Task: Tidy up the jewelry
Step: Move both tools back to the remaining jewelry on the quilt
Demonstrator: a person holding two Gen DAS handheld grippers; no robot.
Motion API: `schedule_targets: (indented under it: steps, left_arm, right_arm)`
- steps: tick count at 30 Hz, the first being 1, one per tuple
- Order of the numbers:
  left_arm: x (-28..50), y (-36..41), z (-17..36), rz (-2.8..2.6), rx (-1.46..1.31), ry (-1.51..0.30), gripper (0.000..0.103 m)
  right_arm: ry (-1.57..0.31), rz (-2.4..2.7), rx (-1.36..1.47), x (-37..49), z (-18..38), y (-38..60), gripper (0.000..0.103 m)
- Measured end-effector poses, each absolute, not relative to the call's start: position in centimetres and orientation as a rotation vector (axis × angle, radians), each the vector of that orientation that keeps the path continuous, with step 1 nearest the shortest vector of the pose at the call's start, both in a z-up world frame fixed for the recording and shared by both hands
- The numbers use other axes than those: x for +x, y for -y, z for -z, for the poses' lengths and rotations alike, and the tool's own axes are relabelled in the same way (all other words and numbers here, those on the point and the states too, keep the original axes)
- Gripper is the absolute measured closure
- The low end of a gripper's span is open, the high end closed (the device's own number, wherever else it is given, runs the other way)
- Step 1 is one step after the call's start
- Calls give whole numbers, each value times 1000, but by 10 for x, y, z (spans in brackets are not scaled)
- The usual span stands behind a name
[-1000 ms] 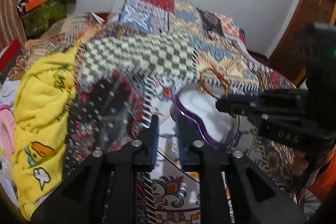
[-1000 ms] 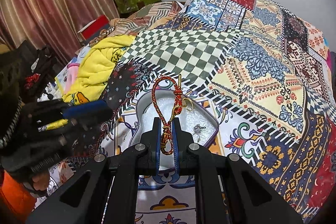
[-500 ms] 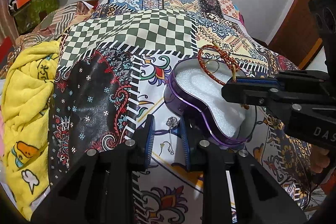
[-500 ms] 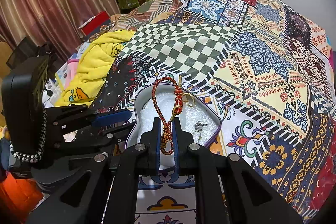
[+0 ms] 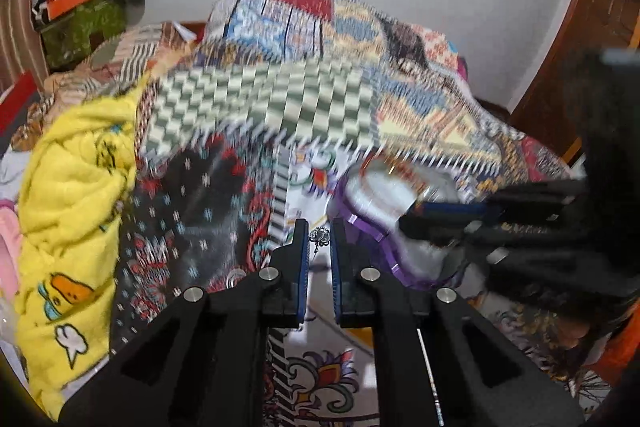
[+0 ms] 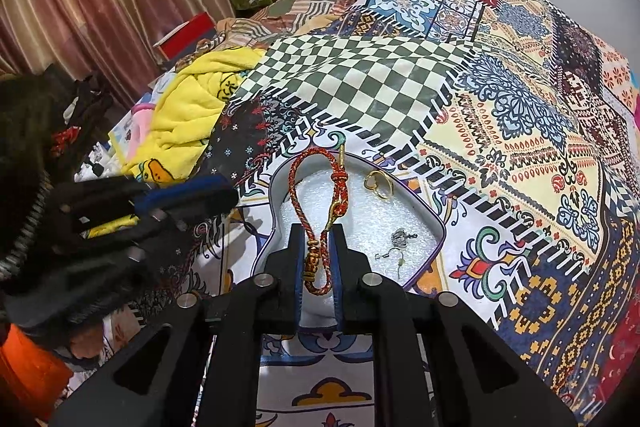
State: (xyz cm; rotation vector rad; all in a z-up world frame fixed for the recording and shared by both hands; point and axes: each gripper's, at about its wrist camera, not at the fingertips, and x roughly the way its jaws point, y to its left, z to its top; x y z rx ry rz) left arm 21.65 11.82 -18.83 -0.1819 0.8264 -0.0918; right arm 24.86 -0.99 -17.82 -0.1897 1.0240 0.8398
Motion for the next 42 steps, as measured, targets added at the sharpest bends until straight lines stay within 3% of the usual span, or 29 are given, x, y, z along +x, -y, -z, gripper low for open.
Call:
schedule_targets:
  steps: [3,7,16,27,30,32,42]
  left_arm:
    - [216,-114,168,108,-172,-775,95]
    - [224,-108,152,143,-179,-741,95]
    - [241,-85,155,200,-170,-770,95]
    - [244,-57,180,164,-74,-889,94]
    - [235,-53,171,159,-52,-876,84]
    - [228,-51,164,153,-42,-861,71]
    - [198,-20,135,212,-34,-819,67]
  right_arm:
    - [-1030,-845,-185,248,176,10,86]
    - [-1011,-835,-191,245,172,13,70]
    - [-912,-744,-230,236,152,50,65]
    - [-951,-575,-189,233,157,125,65]
    - [-960,-544,-170,228,156,142,65]
    - [-957,-532,-162,225,154,150,65]
    - [-931,-463,-144,203,137,194,64]
